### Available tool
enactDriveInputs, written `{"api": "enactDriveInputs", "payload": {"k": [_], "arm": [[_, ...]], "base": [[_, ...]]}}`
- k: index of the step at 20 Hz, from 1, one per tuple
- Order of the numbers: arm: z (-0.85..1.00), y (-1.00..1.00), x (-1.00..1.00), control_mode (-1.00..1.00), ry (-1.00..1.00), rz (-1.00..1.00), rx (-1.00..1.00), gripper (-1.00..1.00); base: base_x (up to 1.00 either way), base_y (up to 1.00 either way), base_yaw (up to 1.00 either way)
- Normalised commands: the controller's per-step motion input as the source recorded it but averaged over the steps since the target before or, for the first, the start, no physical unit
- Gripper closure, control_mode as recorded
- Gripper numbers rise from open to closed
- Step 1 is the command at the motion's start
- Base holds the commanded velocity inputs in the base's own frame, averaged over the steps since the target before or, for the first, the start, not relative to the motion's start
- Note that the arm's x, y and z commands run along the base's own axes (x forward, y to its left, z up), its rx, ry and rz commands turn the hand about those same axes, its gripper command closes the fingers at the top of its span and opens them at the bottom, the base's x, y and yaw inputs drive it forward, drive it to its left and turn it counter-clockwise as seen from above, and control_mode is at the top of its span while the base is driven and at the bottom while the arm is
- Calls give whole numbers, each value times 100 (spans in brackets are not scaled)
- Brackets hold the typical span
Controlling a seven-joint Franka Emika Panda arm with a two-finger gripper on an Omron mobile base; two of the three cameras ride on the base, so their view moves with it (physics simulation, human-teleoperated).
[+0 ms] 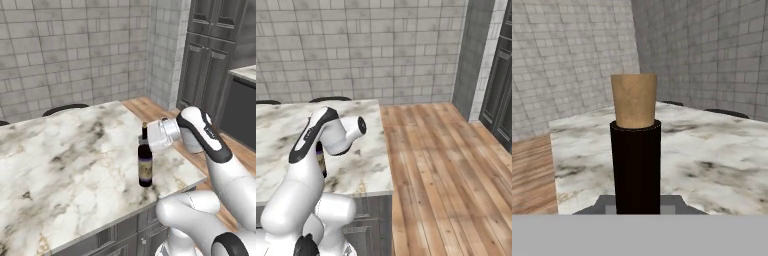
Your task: Move the drinks to the dining counter.
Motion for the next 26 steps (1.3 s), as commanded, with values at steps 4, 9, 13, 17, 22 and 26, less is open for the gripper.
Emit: {"api": "enactDriveInputs", "payload": {"k": [4,9,13,17,22,26], "arm": [[-18,8,0,-100,-26,2,0,100],[-17,1,0,-100,-5,1,0,100],[-29,0,0,-100,2,0,0,100],[-29,0,3,-100,7,0,0,100],[-39,0,6,-100,2,0,0,100],[-28,0,4,-100,0,0,0,100]], "base": [[0,0,0],[0,0,0],[0,0,0],[0,0,0],[0,0,0],[0,0,0]]}}
